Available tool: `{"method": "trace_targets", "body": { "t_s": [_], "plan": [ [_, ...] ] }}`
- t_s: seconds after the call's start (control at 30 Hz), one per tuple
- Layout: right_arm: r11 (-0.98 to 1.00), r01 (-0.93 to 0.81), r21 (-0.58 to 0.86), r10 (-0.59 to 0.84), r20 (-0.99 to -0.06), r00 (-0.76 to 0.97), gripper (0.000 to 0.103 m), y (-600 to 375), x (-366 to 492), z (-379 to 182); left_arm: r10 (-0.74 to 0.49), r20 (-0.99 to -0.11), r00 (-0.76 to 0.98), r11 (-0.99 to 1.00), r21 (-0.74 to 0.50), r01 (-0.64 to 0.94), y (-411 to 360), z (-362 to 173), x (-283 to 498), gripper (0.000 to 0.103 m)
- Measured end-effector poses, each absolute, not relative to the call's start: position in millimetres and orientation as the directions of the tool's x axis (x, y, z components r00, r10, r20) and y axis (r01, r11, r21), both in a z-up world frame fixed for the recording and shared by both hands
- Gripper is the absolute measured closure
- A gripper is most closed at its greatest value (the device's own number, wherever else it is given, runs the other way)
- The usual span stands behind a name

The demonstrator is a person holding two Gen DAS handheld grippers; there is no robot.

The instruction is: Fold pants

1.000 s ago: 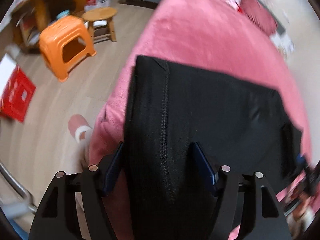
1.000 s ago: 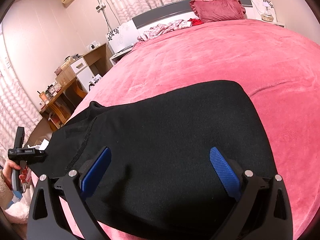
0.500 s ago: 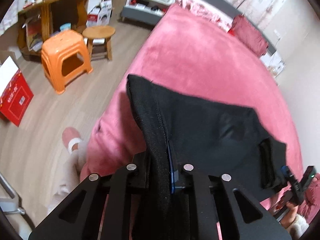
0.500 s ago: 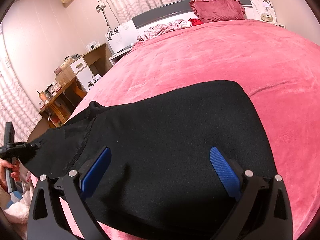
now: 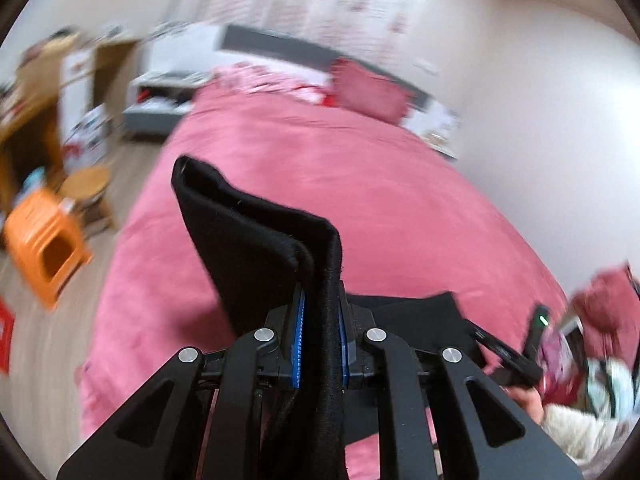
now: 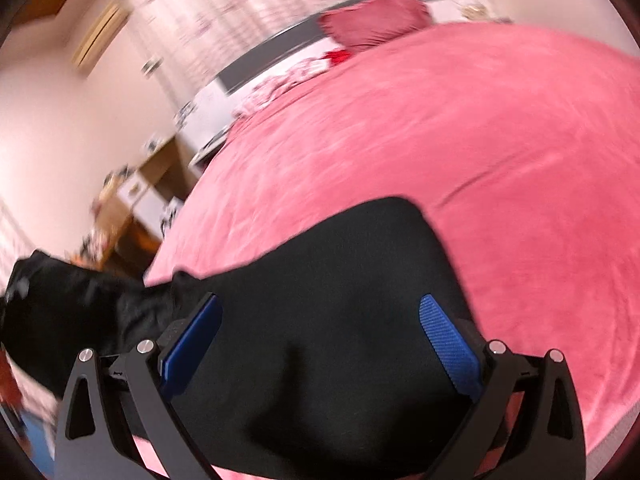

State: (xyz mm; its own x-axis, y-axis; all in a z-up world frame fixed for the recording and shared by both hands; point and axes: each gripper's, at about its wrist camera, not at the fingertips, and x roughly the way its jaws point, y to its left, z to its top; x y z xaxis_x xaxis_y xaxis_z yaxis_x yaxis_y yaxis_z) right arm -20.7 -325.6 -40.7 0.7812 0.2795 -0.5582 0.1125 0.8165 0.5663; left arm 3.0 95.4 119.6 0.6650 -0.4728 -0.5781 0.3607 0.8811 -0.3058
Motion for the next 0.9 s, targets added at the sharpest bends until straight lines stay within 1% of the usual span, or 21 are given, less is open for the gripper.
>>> {"method": "trace_targets", "body": {
  "t_s": [0.03,0.1,0.17,0.23,0.33,0.43,0.53,0.57,0.63,0.67,0.7,0.73,0.8,0.83,0.9],
  "plan": [
    [0.808,0.117,0.578,0.279,-0.55,0.788,0.004,-331.6,-21.3,-36.7,-0.507,-0.57,0.646,0.86,-0.294,0.417,70.5,126.1,1.4,0.091],
    [0.802,0.12,0.586,0.268,-0.531,0.803,0.004,-342.1,-22.6,-27.4,-0.552,-0.569,0.61,0.829,-0.292,0.477,40.5,128.2,1.1,0.091],
    [0.793,0.127,0.595,0.257,-0.517,0.816,0.004,-351.7,-24.1,-19.2,-0.585,-0.583,0.564,0.795,-0.276,0.54,-1.8,123.0,3.5,0.091],
    [0.775,0.134,0.617,0.252,-0.496,0.831,0.004,-362.4,-26.7,-12.7,-0.611,-0.603,0.513,0.767,-0.289,0.574,-37.6,110.9,7.7,0.091],
    [0.744,0.13,0.655,0.27,-0.473,0.839,0.004,-373.8,-29.1,-10.3,-0.637,-0.635,0.437,0.733,-0.323,0.599,-88.8,81.8,13.4,0.091],
    [0.707,0.109,0.699,0.315,-0.449,0.836,0.004,-380.4,-29.4,-12.4,-0.635,-0.667,0.39,0.718,-0.324,0.616,-129.9,48.8,20.1,0.091],
    [0.646,0.074,0.759,0.387,-0.41,0.826,0.004,-386.2,-32.2,-20.1,-0.626,-0.71,0.323,0.708,-0.342,0.618,-162.8,11.2,28.5,0.086],
    [0.632,0.069,0.772,0.402,-0.403,0.822,0.004,-386.2,-32.3,-21.5,-0.626,-0.731,0.272,0.698,-0.369,0.614,-170.9,-2.5,31.2,0.082],
    [0.602,0.066,0.796,0.442,-0.4,0.803,0.004,-384.5,-30.4,-27.2,-0.648,-0.741,0.176,0.666,-0.439,0.604,-177.1,-15.9,29.8,0.081],
    [0.595,0.066,0.801,0.454,-0.403,0.794,0.004,-382.7,-29.3,-28.5,-0.664,-0.732,0.155,0.653,-0.466,0.597,-174.8,-17.6,29.4,0.068],
    [0.588,0.069,0.806,0.47,-0.41,0.782,0.004,-381.6,-28.3,-31.9,-0.695,-0.703,0.147,0.629,-0.497,0.598,-168.5,-15.6,26.6,0.056],
    [0.584,0.069,0.809,0.482,-0.413,0.773,0.004,-380.1,-28.3,-34.6,-0.745,-0.648,0.159,0.589,-0.528,0.612,-156.3,-9.1,21.4,0.052],
    [0.569,0.058,0.82,0.522,-0.415,0.745,0.004,-375.4,-27.0,-40.9,-0.793,-0.572,0.208,0.554,-0.536,0.637,-133.3,2.7,14.6,0.038],
    [0.566,0.055,0.823,0.539,-0.419,0.731,0.004,-372.6,-24.8,-42.9,-0.795,-0.545,0.267,0.569,-0.517,0.64,-116.8,9.5,12.7,0.036],
    [0.562,0.046,0.826,0.578,-0.432,0.692,0.004,-365.5,-22.8,-46.6,-0.769,-0.525,0.365,0.623,-0.486,0.613,-89.8,14.3,15.3,0.036]
  ]
}}
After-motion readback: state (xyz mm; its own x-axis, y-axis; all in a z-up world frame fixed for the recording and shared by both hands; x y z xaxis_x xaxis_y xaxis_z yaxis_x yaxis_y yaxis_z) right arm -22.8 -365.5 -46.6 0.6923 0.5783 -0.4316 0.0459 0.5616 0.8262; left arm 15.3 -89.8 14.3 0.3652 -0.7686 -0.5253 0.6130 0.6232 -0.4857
